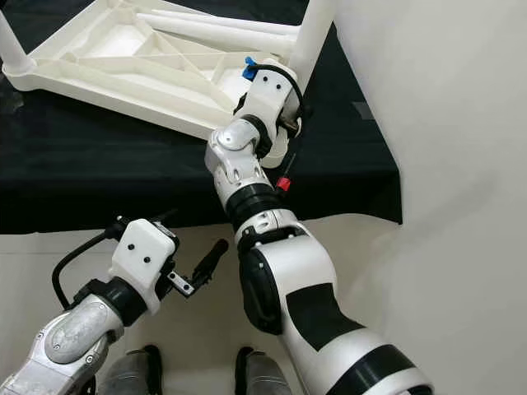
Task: Building children table
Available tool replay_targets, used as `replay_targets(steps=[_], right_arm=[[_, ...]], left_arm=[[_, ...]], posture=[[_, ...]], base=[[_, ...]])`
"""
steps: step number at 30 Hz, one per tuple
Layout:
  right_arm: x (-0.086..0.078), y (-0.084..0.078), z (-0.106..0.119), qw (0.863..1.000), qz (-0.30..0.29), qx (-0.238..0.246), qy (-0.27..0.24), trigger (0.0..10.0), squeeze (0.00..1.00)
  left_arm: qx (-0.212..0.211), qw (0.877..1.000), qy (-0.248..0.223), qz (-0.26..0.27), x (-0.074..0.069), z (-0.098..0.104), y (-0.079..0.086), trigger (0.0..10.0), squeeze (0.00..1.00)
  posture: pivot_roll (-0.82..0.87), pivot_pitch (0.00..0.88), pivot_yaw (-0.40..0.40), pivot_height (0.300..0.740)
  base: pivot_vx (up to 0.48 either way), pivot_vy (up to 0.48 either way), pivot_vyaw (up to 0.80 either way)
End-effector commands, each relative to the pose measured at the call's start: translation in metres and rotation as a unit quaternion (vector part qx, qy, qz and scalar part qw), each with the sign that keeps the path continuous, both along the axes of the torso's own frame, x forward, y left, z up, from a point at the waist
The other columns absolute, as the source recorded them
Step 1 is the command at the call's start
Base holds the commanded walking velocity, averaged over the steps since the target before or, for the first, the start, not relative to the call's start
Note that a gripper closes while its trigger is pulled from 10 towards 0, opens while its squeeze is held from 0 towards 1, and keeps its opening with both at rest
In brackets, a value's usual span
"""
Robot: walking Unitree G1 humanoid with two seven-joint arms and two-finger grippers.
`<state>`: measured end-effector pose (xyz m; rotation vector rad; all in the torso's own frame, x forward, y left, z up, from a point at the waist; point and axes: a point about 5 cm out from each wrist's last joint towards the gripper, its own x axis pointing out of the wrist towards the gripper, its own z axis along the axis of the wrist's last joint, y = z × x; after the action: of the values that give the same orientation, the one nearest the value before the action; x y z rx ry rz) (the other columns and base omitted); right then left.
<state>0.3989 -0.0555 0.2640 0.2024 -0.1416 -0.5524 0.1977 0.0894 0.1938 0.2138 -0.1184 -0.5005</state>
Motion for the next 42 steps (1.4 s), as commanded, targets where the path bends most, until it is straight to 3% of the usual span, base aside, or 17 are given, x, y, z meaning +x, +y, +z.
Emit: replay_targets(steps=[1, 23, 42], right_arm=[[-0.001, -0.001, -0.002, 1.0, -0.001, -0.006, 0.0, 10.0, 0.0], [-0.013, -0.016, -0.011, 0.994, 0.087, -0.049, -0.042, 10.0, 0.0], [-0.041, -0.052, -0.027, 0.978, 0.176, -0.105, -0.043, 10.0, 0.0]], left_arm=[[0.001, 1.0, 0.007, -0.002, 0.0, -0.004, -0.001, 10.0, 0.0], [0.003, 1.0, 0.0, 0.0, 0.005, -0.005, 0.0, 10.0, 0.0], [0.008, 1.0, 0.008, 0.013, 0.003, -0.014, 0.008, 10.0, 0.0]], posture=[[0.07, 0.212, -0.132, 0.74], [0.07, 0.187, -0.122, 0.74], [0.06, 0.154, -0.116, 0.74]], base=[[0.0, 0.0, 0.0], [0.0, 0.0, 0.0], [0.0, 0.0, 0.0]])
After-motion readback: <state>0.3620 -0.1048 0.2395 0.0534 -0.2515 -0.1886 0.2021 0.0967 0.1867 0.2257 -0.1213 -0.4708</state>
